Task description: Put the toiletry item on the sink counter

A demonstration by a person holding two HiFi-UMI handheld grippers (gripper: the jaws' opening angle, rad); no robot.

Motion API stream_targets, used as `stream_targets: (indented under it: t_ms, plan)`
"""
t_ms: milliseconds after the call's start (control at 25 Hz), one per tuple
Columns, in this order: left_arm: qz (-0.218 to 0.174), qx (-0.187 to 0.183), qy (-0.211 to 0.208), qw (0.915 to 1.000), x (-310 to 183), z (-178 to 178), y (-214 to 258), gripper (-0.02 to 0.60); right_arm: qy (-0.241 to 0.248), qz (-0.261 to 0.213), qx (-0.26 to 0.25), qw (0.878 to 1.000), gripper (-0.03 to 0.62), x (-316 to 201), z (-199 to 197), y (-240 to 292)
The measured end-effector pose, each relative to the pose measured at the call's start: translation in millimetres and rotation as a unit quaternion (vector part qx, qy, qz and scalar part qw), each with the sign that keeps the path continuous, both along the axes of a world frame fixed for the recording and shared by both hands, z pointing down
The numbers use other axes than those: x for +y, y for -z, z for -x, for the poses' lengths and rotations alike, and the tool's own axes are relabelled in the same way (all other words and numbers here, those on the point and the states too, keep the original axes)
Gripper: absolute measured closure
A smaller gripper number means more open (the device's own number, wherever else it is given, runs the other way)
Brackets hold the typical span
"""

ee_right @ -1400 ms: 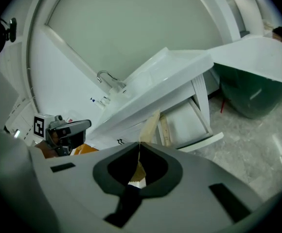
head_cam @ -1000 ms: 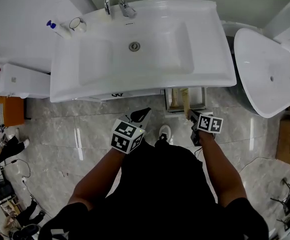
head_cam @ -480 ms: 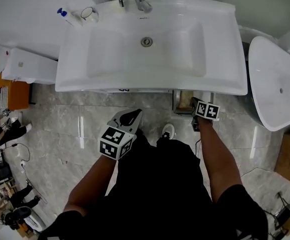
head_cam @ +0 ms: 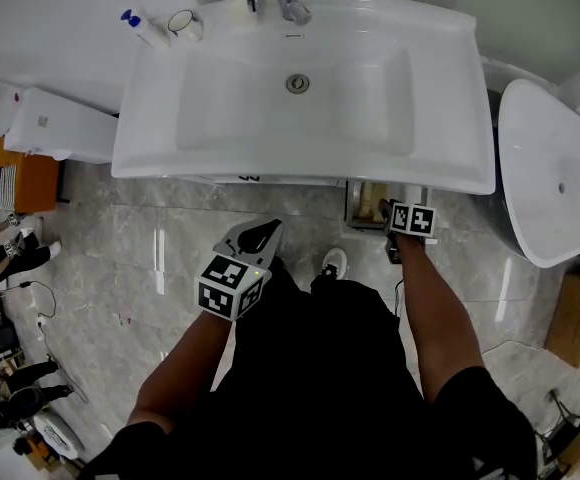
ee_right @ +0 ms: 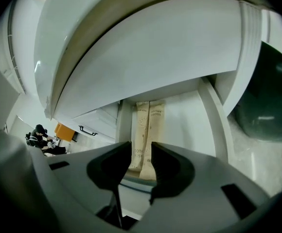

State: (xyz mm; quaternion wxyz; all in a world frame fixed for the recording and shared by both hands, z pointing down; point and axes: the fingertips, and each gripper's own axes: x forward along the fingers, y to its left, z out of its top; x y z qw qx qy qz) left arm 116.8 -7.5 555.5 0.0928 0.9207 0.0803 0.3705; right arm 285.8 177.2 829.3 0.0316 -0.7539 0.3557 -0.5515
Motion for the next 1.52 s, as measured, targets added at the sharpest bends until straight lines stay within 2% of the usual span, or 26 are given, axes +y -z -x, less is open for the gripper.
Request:
stream_targets:
  t_ms: [320,520,640,760,880,1000,1160,1320,1520]
  plan:
    - [0.000,0.011,-0.003,0.9999,7,-3,5,0.581,0.016,0.006,0.017,1.000,0.491,12,7,10]
    - [-0.001,0.018,0.002,0.9998,7,1,11,0.581,0.049,0.005,0.057,0.997,0.577,11,18,32]
    - [0.001,0.022,0.005,0.9997,6,3,15,0.581,0.068,-0.027,0.062,0.995,0.591,4,36,55]
    - [0.001,0.028,0.002,0.9996,4,3,21,0.581,0.083,-0.081,0.059,0.992,0.591,-8,55,87]
    - [0.001,0.037,-0.003,0.9993,2,3,30,0.581,0.092,-0.124,0.059,0.986,0.592,-15,73,125]
    - [0.003,0.050,-0.006,0.9987,0,8,39,0.581,0.110,-0.162,0.080,0.977,0.592,-25,97,170]
    - [0.009,0.067,-0.011,0.9977,-5,20,52,0.581,0.127,-0.175,0.136,0.967,0.591,-43,125,223]
    - [0.019,0.074,-0.019,0.9969,-6,43,60,0.581,0.098,-0.180,0.184,0.961,0.591,-54,143,267]
    - [0.032,0.070,-0.032,0.9965,-14,74,62,0.581,0.112,-0.217,0.200,0.949,0.592,-86,179,313]
